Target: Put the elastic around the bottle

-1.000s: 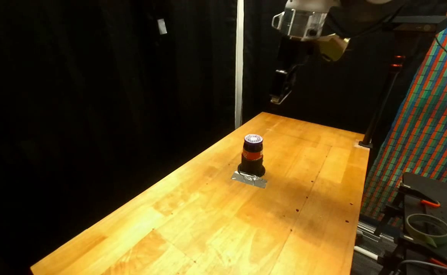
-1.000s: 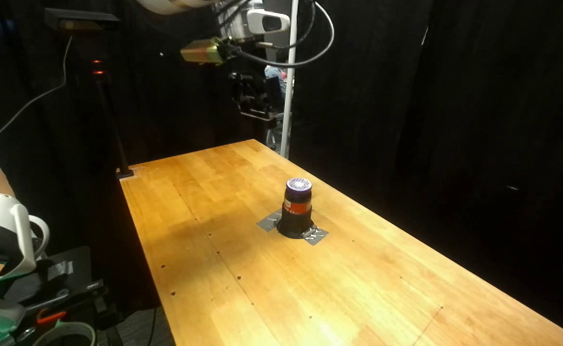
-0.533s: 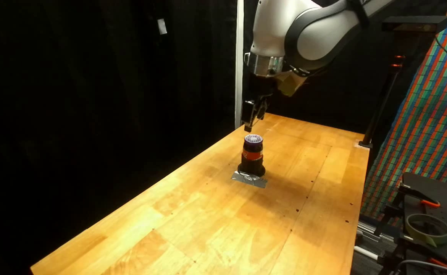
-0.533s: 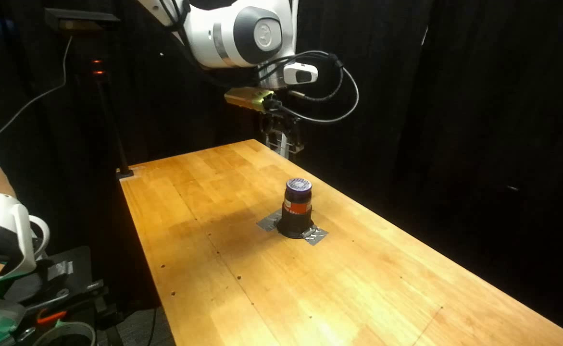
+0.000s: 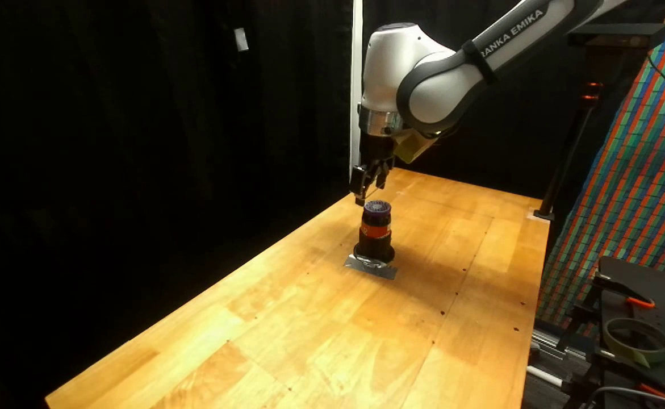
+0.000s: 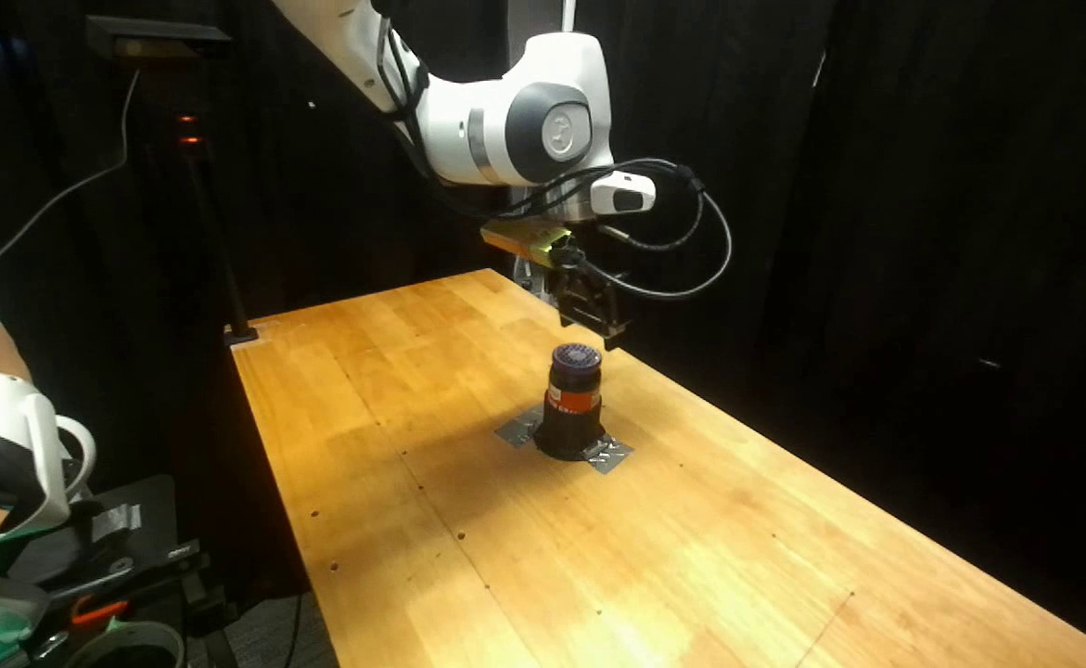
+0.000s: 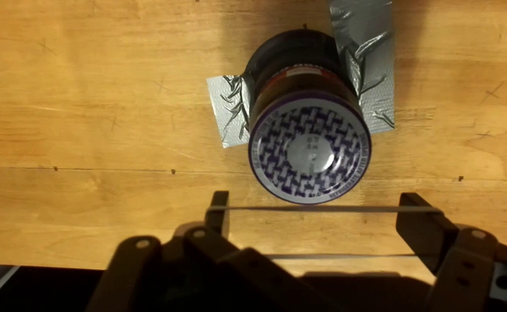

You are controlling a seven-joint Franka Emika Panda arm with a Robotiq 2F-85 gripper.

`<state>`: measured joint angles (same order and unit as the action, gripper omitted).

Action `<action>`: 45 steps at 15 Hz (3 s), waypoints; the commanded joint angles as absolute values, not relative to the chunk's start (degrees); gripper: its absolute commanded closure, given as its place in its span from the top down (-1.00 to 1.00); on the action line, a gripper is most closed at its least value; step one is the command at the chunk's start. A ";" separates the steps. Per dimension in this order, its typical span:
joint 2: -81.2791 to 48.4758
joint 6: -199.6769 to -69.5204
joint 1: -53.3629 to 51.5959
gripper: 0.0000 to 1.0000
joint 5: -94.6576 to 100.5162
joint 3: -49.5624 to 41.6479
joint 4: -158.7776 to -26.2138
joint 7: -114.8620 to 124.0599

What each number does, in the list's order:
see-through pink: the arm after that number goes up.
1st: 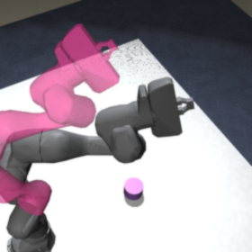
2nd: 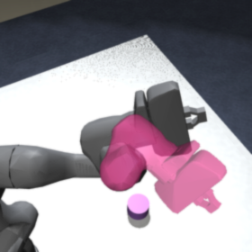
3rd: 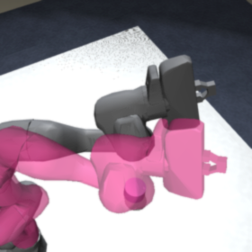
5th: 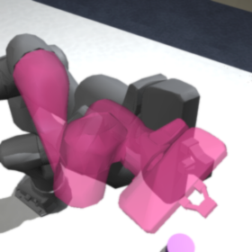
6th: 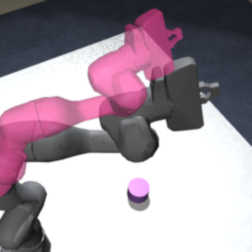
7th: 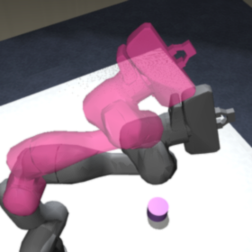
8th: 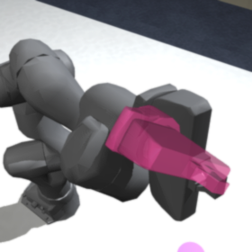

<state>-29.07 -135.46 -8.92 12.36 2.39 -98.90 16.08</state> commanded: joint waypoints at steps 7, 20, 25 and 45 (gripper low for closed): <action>-34.61 -134.98 -8.95 1.00 7.22 1.55 -95.18 15.65; -36.88 -139.78 -9.53 1.00 3.74 -0.42 -94.27 17.46; -37.21 -140.24 -10.41 1.00 5.23 -1.56 -94.87 18.18; -28.03 -131.71 -6.31 1.00 -1.71 2.75 -103.06 9.90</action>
<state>-33.31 -132.34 -8.27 1.30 1.14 -97.96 12.48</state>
